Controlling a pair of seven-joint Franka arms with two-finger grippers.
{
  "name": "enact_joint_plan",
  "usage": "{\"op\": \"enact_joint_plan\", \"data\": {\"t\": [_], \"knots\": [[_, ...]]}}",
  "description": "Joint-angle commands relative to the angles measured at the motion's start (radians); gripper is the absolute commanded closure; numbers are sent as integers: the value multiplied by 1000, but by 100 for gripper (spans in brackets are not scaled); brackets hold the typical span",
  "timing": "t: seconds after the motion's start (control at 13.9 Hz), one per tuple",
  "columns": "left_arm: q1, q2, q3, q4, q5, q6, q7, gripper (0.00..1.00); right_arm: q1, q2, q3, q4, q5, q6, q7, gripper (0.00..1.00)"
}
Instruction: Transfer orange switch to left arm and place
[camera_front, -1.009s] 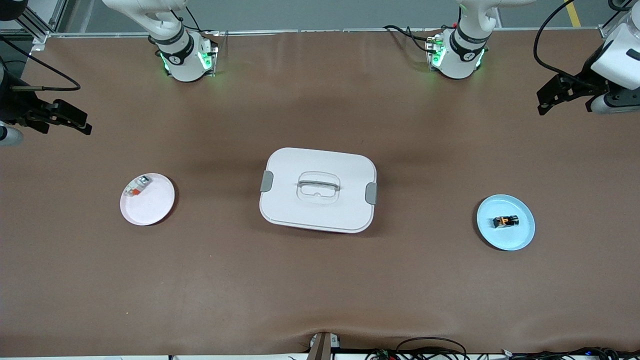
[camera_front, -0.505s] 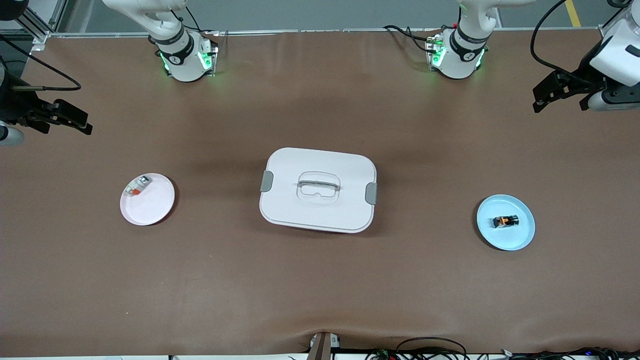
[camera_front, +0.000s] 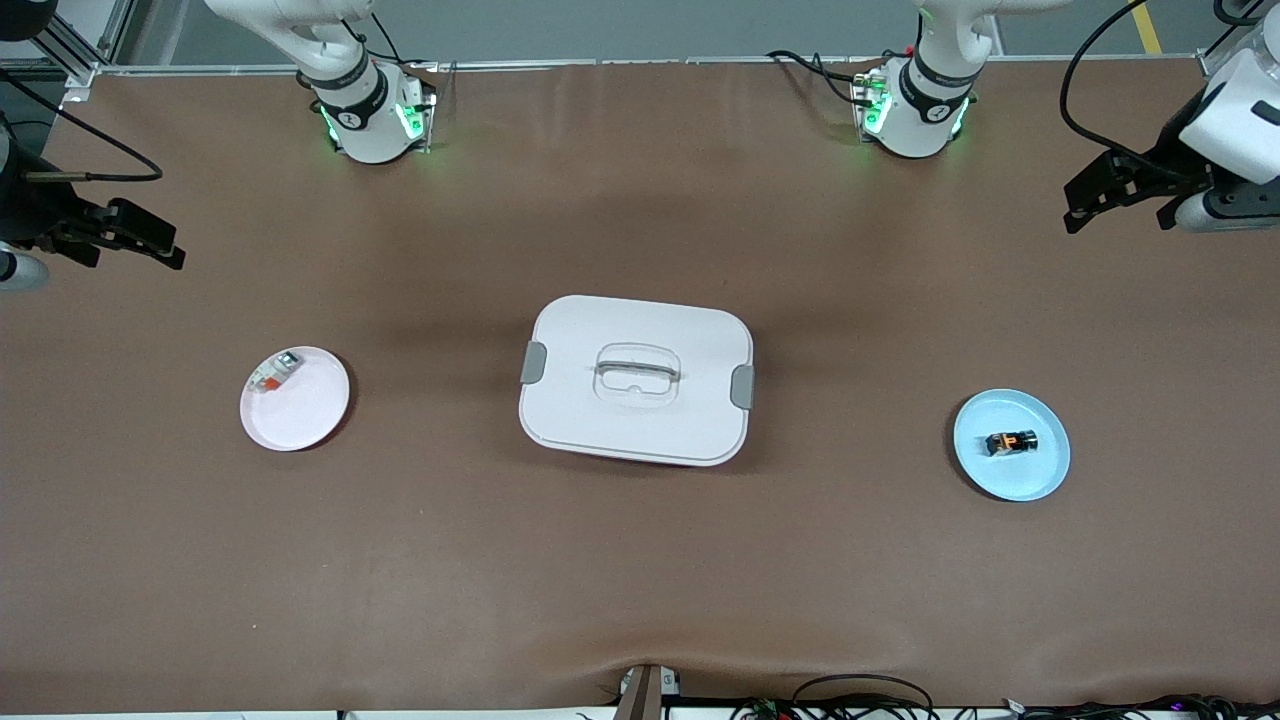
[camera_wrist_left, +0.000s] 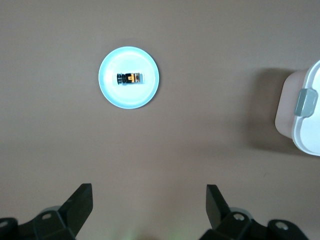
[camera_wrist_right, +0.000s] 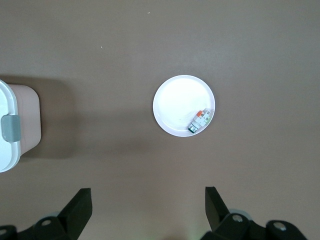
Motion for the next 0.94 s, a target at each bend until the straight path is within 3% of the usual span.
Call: {"op": "enact_joint_plan", "data": {"t": [0.0, 0.87], "knots": [[6, 25, 3, 47, 1, -15, 0, 0, -11, 1, 12, 17, -13, -16, 9, 0], [2, 30, -2, 56, 3, -51, 9, 0, -12, 1, 10, 17, -14, -16, 9, 0]]}}
